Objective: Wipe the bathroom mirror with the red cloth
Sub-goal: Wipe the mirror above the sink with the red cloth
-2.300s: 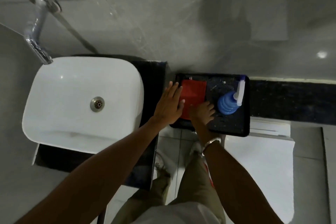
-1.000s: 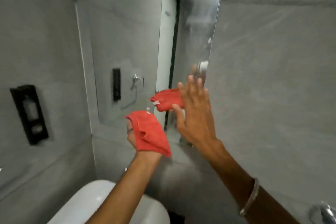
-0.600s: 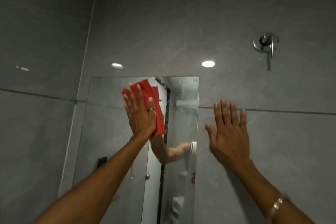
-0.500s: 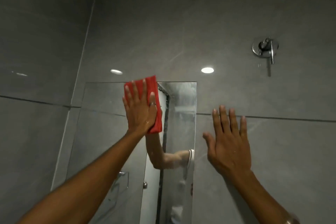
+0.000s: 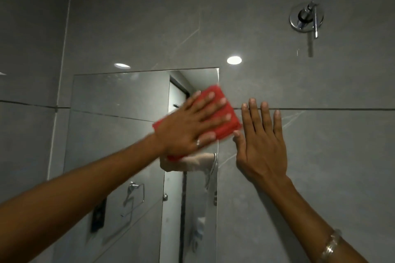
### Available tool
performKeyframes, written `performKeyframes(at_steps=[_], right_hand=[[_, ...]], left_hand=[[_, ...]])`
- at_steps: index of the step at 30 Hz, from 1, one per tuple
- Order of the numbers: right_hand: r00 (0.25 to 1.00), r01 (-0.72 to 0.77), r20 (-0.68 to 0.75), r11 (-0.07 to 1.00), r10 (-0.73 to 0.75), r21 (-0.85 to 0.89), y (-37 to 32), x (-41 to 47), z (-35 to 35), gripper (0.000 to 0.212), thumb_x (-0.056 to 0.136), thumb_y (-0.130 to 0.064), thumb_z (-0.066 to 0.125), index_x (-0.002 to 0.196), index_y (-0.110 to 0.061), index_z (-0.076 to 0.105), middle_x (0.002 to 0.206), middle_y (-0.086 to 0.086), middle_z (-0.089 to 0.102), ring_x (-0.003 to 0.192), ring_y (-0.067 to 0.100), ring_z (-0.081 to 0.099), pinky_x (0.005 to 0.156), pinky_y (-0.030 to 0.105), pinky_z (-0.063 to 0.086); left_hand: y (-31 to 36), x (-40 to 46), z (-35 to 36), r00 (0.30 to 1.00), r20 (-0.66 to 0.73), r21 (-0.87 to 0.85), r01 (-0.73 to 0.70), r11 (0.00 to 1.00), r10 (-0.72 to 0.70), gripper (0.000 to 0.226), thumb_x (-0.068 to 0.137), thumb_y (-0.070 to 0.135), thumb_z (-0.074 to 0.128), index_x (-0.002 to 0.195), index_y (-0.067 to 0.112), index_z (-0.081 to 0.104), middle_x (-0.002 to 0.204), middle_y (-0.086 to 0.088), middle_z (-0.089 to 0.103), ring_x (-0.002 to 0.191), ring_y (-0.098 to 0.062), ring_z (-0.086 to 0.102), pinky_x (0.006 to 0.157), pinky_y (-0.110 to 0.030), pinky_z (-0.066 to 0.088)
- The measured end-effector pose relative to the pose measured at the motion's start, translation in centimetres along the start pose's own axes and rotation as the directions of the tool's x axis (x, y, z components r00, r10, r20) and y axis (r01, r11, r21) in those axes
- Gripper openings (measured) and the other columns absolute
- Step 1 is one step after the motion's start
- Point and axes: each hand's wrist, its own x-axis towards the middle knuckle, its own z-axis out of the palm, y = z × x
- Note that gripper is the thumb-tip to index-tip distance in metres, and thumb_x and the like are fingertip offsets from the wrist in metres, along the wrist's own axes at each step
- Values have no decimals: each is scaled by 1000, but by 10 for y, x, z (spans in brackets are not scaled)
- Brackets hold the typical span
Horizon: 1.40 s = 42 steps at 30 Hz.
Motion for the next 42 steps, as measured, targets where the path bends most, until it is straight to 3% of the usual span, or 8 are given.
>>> performKeyframes(at_steps=[4, 6, 14, 19, 25, 37, 40, 42], right_hand=[[1000, -10, 25, 1000, 9, 29, -2, -3, -4, 72, 108, -54, 6, 170, -17, 6, 179, 6, -1, 166, 24, -5, 135, 49, -2], [999, -8, 31, 1000, 7, 22, -4, -4, -4, 73, 107, -55, 5, 169, -17, 6, 179, 6, -2, 166, 25, -5, 134, 48, -4], [1000, -6, 14, 1000, 6, 13, -3, -3, -2, 75, 106, -58, 1, 169, -18, 5, 179, 7, -2, 166, 26, -5, 134, 50, -1], [1000, -13, 6, 1000, 13, -10, -2, -4, 0, 74, 107, -57, 4, 170, -18, 4, 179, 6, -5, 166, 26, -6, 134, 49, -3], [999, -34, -17, 999, 34, 19, -4, -32, 3, 73, 107, -54, 9, 170, -17, 7, 179, 7, 0, 166, 26, -2, 135, 46, -4], [995, 20, 98, 997, -12, -79, 0, -145, 16, 73, 108, -54, 16, 168, -12, 14, 175, 18, 15, 162, 26, -3, 132, 48, -8], [995, 24, 100, 997, -17, -69, -1, -148, 17, 73, 108, -54, 15, 169, -14, 8, 178, 14, 6, 164, 29, -6, 133, 48, -10], [995, 35, 93, 997, -29, -63, -2, -150, 18, 73, 108, -54, 12, 169, -16, 1, 178, 10, -6, 164, 28, -13, 133, 48, -11]], left_hand=[[42, -75, 18, 927, 111, -67, -353, 933, 358, 66, 107, 49, 47, 165, 30, 22, 176, -3, 12, 163, -28, 7, 132, -55, 8], [29, -78, 19, 895, 152, -73, -412, 908, 418, 65, 107, 51, 45, 165, 34, 21, 176, 0, 10, 164, -26, 7, 132, -54, 7], [-98, 18, -33, 996, 63, 46, 62, 997, -65, 70, 106, 60, 21, 167, 29, 8, 177, -6, 1, 164, -30, -3, 132, -52, 1], [-100, 39, -27, 994, -3, 75, 112, 991, -112, 68, 108, 60, 13, 167, 28, 5, 177, -7, 3, 163, -32, -1, 131, -56, 5], [-15, -7, 4, 992, 16, 59, -126, 990, 125, 64, 110, 57, 23, 166, 28, 16, 176, -10, 11, 162, -36, 9, 131, -58, 7], [247, -217, 80, 978, 40, -209, -194, 959, 207, 52, 101, 49, 56, 149, 29, 56, 159, -4, 49, 155, -24, 32, 131, -49, 6], [297, -268, 100, 936, 65, -237, -323, 916, 346, 56, 95, 45, 68, 147, 26, 57, 162, -1, 40, 150, -19, 45, 134, -43, 5], [311, -284, 109, 911, 89, -172, -385, 907, 403, 61, 101, 46, 58, 157, 28, 41, 173, -1, 18, 159, -17, 27, 134, -45, 1]])
